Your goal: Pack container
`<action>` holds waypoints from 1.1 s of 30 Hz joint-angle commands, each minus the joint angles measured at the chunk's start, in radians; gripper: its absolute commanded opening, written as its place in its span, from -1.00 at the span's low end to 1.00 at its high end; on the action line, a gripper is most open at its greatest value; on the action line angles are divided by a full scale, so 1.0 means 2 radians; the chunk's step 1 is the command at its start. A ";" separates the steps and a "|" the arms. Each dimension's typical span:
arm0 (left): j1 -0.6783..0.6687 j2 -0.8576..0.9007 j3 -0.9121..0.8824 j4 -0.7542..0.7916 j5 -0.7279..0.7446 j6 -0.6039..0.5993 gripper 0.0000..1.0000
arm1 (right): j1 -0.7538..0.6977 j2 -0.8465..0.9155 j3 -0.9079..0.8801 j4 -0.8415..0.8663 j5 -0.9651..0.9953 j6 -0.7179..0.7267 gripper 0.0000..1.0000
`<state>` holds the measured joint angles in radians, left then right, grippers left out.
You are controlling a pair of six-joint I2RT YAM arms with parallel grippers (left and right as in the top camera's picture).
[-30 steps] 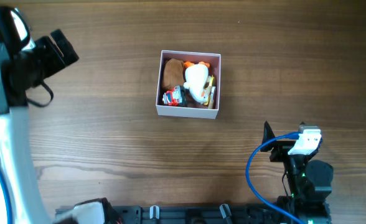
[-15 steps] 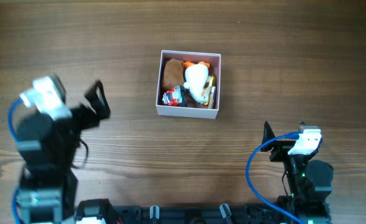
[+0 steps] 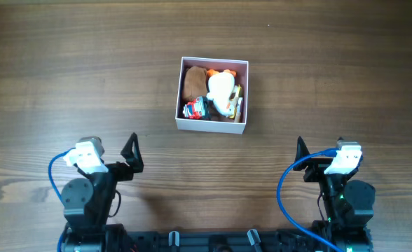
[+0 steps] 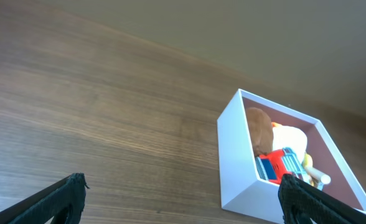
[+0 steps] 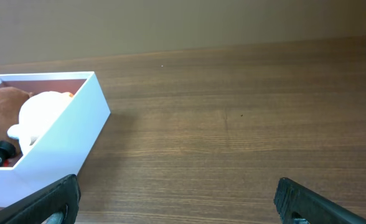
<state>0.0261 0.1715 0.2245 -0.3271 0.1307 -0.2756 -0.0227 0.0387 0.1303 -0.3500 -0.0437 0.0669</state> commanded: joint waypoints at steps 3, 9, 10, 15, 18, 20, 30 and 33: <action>-0.018 -0.048 -0.051 0.021 0.011 -0.001 1.00 | -0.002 -0.008 -0.003 0.002 0.007 0.007 1.00; -0.022 -0.082 -0.070 0.031 0.011 -0.001 1.00 | -0.002 -0.008 -0.003 0.002 0.007 0.007 1.00; -0.022 -0.084 -0.070 0.031 0.011 -0.001 1.00 | -0.002 -0.008 -0.003 0.002 0.007 0.007 1.00; -0.022 -0.084 -0.070 0.031 0.011 -0.001 1.00 | -0.002 -0.008 -0.003 0.002 0.007 0.007 0.99; -0.022 -0.084 -0.070 0.031 0.011 -0.001 0.99 | -0.002 -0.008 -0.003 0.002 0.007 0.007 0.99; -0.022 -0.084 -0.070 0.031 0.011 -0.001 0.99 | -0.002 -0.008 -0.003 0.002 0.007 0.007 0.99; -0.022 -0.084 -0.070 0.031 0.011 -0.001 0.99 | -0.002 -0.008 -0.003 0.002 0.007 0.007 0.99; -0.022 -0.084 -0.070 0.031 0.011 -0.001 0.99 | -0.002 -0.008 -0.003 0.002 0.007 0.007 1.00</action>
<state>-0.0124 0.0147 0.0944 -0.2687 0.1333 -0.2760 -0.0227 0.0387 0.1303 -0.3500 -0.0437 0.0669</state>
